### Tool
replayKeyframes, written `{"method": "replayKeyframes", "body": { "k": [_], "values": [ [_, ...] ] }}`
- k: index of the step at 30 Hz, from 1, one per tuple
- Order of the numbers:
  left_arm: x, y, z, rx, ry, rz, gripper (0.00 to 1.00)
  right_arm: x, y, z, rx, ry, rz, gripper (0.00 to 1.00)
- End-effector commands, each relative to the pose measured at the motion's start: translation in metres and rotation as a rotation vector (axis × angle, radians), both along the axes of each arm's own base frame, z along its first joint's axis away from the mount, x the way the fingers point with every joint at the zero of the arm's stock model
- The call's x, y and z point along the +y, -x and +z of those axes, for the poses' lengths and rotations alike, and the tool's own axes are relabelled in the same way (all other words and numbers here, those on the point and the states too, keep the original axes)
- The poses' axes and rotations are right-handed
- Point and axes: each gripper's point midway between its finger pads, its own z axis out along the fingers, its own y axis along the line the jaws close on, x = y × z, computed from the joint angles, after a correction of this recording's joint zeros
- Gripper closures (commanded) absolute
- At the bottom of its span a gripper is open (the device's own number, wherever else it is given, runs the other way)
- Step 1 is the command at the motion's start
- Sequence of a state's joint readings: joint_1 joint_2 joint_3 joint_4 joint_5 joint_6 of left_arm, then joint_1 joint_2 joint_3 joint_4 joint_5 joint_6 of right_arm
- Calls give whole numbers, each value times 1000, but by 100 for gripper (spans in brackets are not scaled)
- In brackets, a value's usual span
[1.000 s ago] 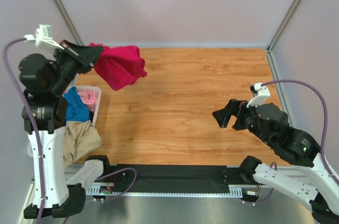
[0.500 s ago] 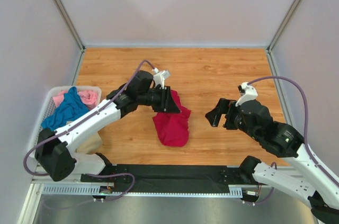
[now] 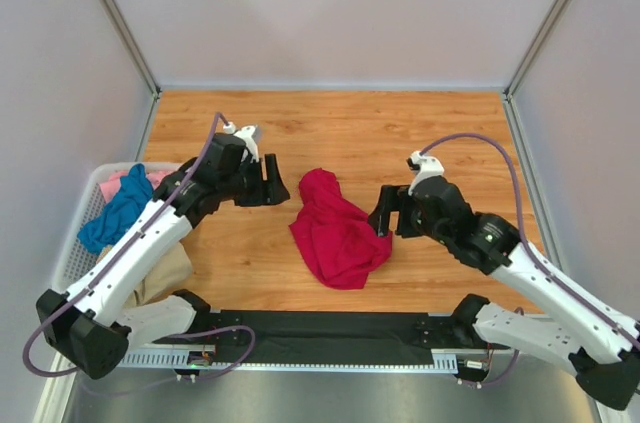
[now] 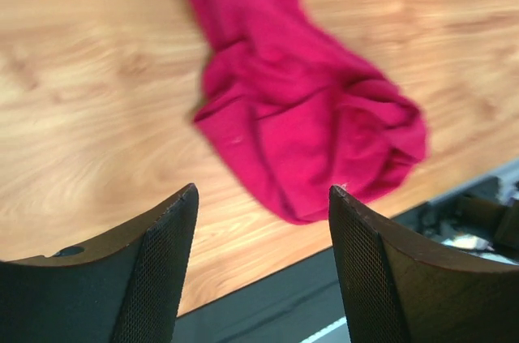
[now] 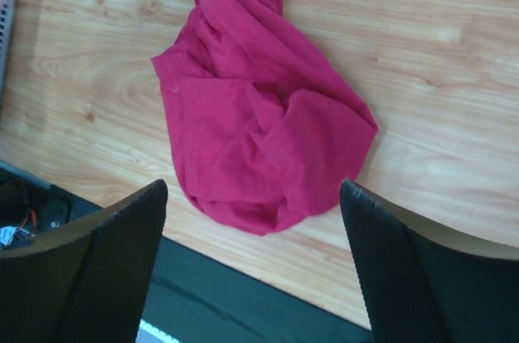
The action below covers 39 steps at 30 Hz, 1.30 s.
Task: Fold and stack the t-shirts
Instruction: Move the tshirt to the center of the board, then flatten the tshirt out
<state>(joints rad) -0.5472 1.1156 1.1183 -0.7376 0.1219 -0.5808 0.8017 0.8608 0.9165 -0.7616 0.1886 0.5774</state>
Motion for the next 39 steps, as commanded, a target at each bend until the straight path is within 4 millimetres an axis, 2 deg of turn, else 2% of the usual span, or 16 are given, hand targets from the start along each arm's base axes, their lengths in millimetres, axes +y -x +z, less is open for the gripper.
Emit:
{"method": "replayKeyframes", "body": {
  "k": [1, 2, 8, 13, 18, 21, 22, 23, 25, 27, 29, 31, 32, 34, 37, 39],
  "values": [
    [22, -4, -47, 110, -69, 79, 28, 24, -36, 4, -62, -41, 43, 14],
    [17, -7, -62, 152, -48, 73, 28, 30, -46, -14, -6, -13, 49, 16],
    [-7, -19, -118, 310, 14, 43, 29, 52, -76, -48, 157, -17, 111, 31],
    [-13, -20, -160, 382, 15, 42, 31, 55, -63, -96, 303, 16, 135, 35],
    [-20, -27, -188, 396, 26, 38, 32, 40, -53, -115, 326, 51, 90, 56],
    [-32, -32, -200, 423, 67, 13, 48, 25, -58, -113, 307, 119, 35, 73],
    [-40, -38, -196, 420, 102, 7, 67, 20, -60, -107, 300, 139, 19, 77],
    [-46, -37, -196, 445, 128, -14, 77, 12, -66, -104, 273, 183, -6, 87],
    [-54, -45, -175, 435, 153, -34, 100, 5, -72, -84, 244, 221, -32, 100],
    [-55, -51, -151, 393, 156, -38, 100, -14, -75, -62, 202, 291, -78, 100],
    [-45, -61, -103, 288, 115, -16, 100, -27, -88, -10, 82, 298, -151, 100],
    [-30, -61, -42, 180, 88, 13, 100, -45, -85, 20, 37, 325, -214, 100],
    [-19, -65, -23, 115, 53, 50, 100, -57, -89, 60, -54, 299, -281, 100],
    [-4, -55, 33, 8, 60, 85, 100, -72, -82, 89, -101, 276, -344, 100],
    [14, -37, 75, -81, 81, 126, 100, -85, -68, 127, -187, 187, -397, 100],
    [16, -24, 76, -67, 97, 114, 100, -90, -56, 132, -198, 126, -410, 100]
  ]
}}
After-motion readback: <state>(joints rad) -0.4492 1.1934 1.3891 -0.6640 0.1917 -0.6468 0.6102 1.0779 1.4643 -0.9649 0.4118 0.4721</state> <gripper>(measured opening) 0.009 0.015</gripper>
